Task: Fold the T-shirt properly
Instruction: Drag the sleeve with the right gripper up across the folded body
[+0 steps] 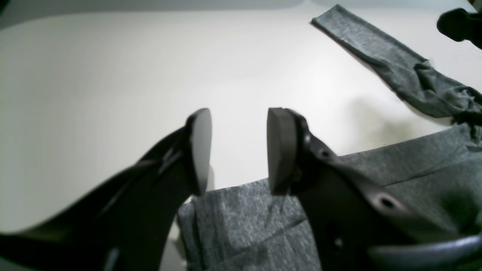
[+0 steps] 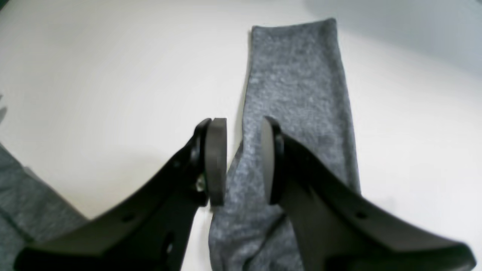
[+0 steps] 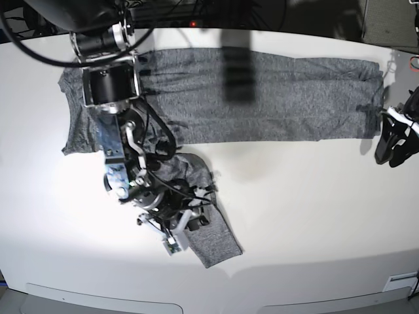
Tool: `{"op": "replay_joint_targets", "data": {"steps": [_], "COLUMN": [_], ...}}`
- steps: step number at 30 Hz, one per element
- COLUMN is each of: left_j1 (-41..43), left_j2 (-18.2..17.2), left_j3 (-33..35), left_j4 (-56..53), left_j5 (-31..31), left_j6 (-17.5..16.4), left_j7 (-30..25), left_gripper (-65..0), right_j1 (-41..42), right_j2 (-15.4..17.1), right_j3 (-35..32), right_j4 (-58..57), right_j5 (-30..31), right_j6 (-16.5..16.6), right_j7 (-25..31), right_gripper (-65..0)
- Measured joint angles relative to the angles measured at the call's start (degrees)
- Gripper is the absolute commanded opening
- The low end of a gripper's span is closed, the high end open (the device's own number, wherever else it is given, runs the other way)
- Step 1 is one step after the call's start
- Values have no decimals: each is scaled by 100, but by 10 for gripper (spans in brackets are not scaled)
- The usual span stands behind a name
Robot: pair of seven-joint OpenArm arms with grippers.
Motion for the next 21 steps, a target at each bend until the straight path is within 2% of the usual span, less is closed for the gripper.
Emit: {"op": "replay_joint_targets", "data": {"steps": [1, 5, 7, 10, 11, 17, 21], "left_j1": [0, -2, 0, -4, -2, -2, 0], "left_j2": [2, 0, 0, 0, 2, 0, 0], "left_j3": [0, 0, 0, 0, 0, 0, 0], "left_j4": [0, 0, 0, 0, 0, 0, 0], "left_j5": [0, -2, -4, -9, -7, -7, -2], "left_j6": [0, 0, 0, -4, -2, -2, 0], "left_j7": [0, 2, 2, 4, 0, 2, 2], "left_gripper": [-413, -413, -413, -413, -413, -413, -413], "right_j1": [79, 570, 846, 1270, 1419, 2031, 1996], "right_j2": [-111, -476, -599, -691, -695, -774, -798], "right_j3": [2, 4, 2, 2, 0, 7, 4], "right_j4": [-74, -739, -1196, -1963, -2225, -3751, -4352], "right_j5": [-140, -599, -898, -1167, -1241, -1252, -1497], "right_j6": [0, -55, -323, -898, -990, -1384, -1427], "right_j7": [15, 28, 44, 24, 22, 20, 118], "right_gripper": [-486, -412, -411, -412, -412, -413, -413]}}
